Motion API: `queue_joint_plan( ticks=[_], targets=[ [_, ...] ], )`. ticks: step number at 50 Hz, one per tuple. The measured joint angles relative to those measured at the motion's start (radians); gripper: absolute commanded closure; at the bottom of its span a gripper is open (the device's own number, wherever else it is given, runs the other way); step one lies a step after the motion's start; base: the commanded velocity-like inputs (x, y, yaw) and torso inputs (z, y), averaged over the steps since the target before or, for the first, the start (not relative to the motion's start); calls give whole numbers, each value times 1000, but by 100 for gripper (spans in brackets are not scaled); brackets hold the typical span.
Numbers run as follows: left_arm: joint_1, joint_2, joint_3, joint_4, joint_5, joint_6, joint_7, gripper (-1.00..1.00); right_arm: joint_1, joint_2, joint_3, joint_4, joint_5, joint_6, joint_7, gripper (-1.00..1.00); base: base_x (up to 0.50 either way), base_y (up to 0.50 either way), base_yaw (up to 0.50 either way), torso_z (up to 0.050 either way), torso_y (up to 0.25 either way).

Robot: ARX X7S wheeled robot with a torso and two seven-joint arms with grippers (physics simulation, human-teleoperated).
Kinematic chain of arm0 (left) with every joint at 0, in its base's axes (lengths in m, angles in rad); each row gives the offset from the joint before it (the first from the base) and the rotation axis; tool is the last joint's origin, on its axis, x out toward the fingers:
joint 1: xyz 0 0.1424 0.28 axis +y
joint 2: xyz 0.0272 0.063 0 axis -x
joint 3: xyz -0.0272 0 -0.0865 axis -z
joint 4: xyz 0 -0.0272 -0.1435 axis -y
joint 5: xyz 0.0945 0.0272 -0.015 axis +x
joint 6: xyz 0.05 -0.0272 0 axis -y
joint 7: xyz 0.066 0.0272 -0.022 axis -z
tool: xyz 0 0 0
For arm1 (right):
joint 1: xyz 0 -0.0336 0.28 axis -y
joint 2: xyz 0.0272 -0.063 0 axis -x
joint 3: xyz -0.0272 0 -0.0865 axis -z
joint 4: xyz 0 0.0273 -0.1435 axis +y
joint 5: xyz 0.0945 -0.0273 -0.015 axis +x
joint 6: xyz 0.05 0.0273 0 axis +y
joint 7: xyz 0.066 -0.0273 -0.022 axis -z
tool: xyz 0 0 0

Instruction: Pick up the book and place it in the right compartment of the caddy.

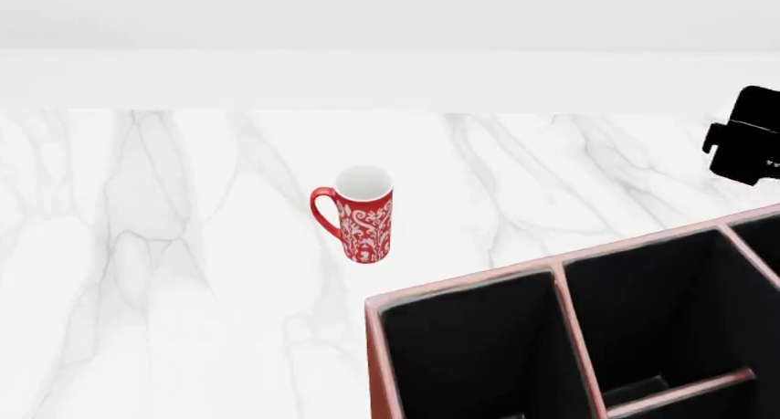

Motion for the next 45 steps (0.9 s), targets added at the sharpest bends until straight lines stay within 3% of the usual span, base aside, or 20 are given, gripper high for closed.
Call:
queue_joint_plan(
  ticks=[9,20,31,45],
  targets=[
    [-437,-113,243,-13,-104,-278,27,-100,0,-92,-65,-79,-39,-59,-45,-100,0,0,0,0,0],
    [-852,-83,516,-152,-115,-413,133,-100,-21,-192,-158,-130,-92,-116,-101,-100,0,0,0,0,0],
    [-1063,-14,680,-275,-82,-431,216,-100,-48,-257,-222,-153,-131,-160,-140,-100,0,0,0,0,0],
    [-1193,54,788,-364,-56,-425,281,-100,-57,-301,-260,-187,-143,-176,-153,-100,0,0,0,0,0]
  ],
)
